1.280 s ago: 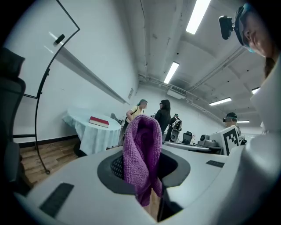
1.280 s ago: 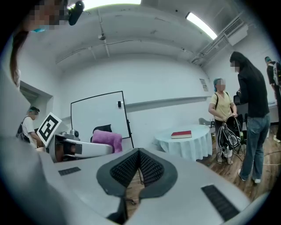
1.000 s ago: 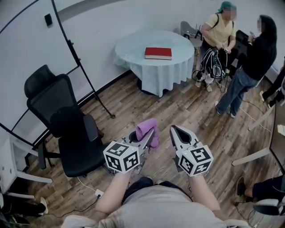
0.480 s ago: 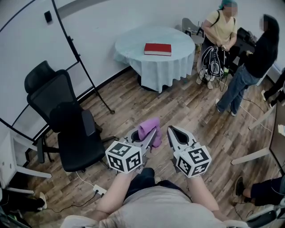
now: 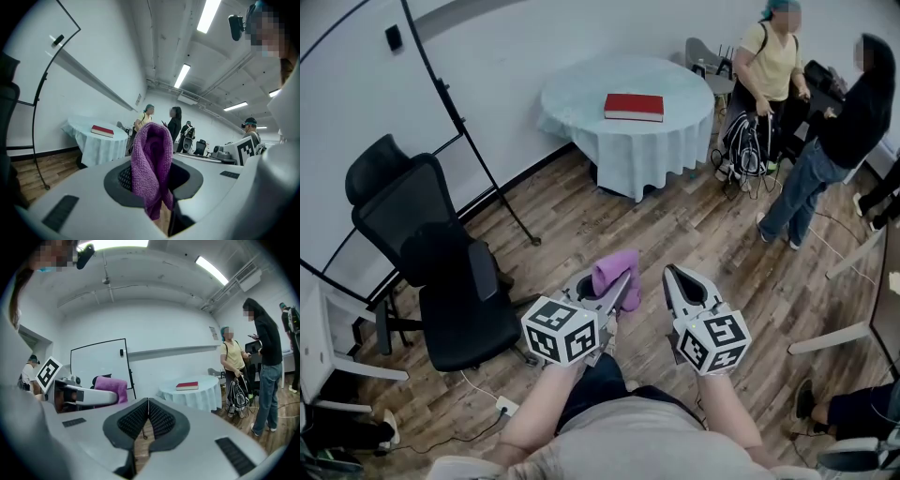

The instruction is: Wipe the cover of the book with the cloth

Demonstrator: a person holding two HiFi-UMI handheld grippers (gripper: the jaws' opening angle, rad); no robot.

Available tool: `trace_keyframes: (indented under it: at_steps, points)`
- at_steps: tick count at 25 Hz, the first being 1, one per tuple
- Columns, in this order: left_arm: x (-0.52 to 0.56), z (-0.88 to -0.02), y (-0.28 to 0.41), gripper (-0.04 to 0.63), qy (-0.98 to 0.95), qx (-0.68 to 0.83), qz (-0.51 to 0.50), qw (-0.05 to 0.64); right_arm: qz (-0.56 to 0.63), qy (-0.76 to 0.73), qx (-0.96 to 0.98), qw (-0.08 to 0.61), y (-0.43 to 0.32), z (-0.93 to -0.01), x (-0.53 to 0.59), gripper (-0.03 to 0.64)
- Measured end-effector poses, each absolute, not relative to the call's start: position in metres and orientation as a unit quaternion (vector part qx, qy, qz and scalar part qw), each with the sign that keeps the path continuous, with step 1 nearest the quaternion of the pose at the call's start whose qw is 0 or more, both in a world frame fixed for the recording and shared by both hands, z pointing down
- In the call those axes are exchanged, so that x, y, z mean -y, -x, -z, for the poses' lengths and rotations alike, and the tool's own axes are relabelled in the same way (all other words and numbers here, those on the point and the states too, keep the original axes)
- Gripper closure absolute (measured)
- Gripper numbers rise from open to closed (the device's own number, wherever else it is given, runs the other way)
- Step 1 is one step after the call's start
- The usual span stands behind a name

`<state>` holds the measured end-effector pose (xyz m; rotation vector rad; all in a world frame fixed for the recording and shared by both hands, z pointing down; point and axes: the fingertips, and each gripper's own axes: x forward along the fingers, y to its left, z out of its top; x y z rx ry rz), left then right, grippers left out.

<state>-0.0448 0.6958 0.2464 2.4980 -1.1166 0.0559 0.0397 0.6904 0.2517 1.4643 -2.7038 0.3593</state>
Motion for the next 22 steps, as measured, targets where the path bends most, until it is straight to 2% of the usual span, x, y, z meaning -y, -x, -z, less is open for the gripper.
trace_keyframes:
  at_steps: [22]
  points:
    - [-0.453, -0.243, 0.117, 0.486, -0.906, 0.367, -0.014, 0.21, -0.132, -0.482, 0.866, 0.017, 0.041, -0.25, -0.447, 0.594]
